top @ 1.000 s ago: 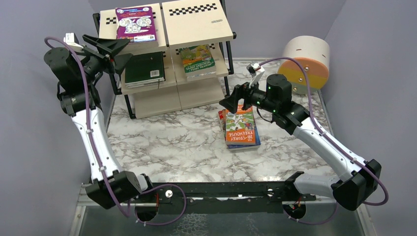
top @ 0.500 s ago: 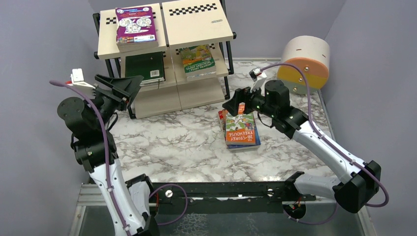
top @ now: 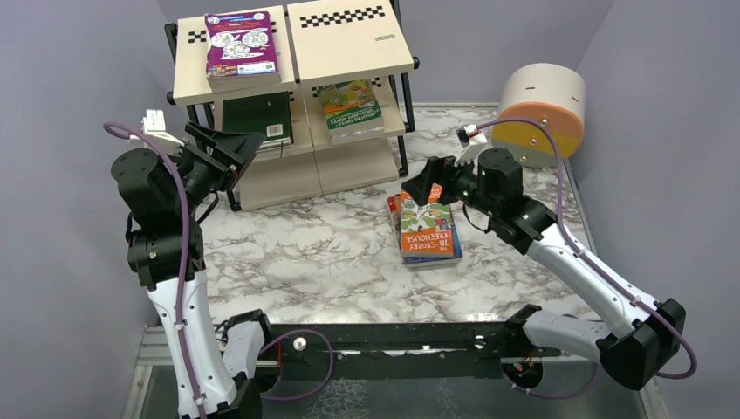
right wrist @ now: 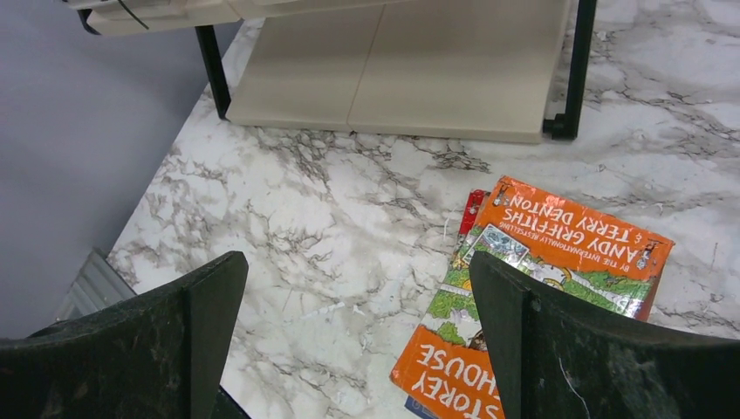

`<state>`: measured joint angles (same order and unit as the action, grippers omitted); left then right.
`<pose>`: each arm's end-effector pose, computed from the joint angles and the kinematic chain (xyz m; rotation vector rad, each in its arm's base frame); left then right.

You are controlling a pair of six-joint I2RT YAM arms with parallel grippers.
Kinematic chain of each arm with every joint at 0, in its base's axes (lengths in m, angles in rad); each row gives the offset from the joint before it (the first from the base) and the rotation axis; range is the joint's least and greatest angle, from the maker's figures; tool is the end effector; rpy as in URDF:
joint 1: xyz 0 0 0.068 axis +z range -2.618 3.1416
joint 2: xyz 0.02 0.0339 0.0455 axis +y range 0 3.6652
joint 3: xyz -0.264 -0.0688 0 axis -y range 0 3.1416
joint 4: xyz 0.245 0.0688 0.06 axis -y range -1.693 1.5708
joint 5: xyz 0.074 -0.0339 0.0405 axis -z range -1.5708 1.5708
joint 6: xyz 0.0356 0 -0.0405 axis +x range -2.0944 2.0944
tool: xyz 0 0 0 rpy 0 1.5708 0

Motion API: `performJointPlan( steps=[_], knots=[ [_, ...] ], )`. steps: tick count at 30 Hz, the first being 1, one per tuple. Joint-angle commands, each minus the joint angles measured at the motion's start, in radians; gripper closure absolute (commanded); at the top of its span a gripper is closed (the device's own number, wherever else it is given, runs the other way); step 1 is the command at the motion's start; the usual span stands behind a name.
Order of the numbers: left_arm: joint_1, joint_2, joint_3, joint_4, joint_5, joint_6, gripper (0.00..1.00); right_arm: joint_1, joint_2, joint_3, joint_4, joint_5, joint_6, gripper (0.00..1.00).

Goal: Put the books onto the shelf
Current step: Pick up the book from the center of the board.

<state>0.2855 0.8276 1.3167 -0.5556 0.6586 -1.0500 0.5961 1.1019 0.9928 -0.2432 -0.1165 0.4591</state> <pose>0.1322 0.0161 0.4692 -0.6121 1.6347 -1.1074 0.2074 0.1457 0.3442 -0.2188 1.9963 0.8061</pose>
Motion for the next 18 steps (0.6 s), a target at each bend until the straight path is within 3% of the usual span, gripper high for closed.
performJointPlan(
  steps=[1,6,9,11,15,18],
  knots=[
    [-0.003,0.023,0.071,-0.01,-0.035,0.028,0.46,0.004,-0.013,0.041,-0.063,0.084,-0.045,0.03],
    [-0.05,0.064,0.067,0.014,-0.06,0.033,0.46,0.004,-0.03,0.054,-0.113,0.153,-0.071,0.02],
    [-0.178,0.105,0.046,0.066,-0.127,0.04,0.47,0.004,-0.051,0.038,-0.122,0.171,-0.057,0.02],
    [-0.371,0.183,0.079,0.084,-0.259,0.068,0.47,0.002,-0.05,0.047,-0.139,0.18,-0.048,0.02],
    [-0.93,0.365,0.217,0.085,-0.668,0.172,0.48,0.003,-0.049,0.099,-0.197,0.203,-0.033,0.03],
    [-1.061,0.395,0.167,0.14,-0.752,0.188,0.48,0.004,-0.065,0.143,-0.237,0.249,-0.039,0.03]
  ],
)
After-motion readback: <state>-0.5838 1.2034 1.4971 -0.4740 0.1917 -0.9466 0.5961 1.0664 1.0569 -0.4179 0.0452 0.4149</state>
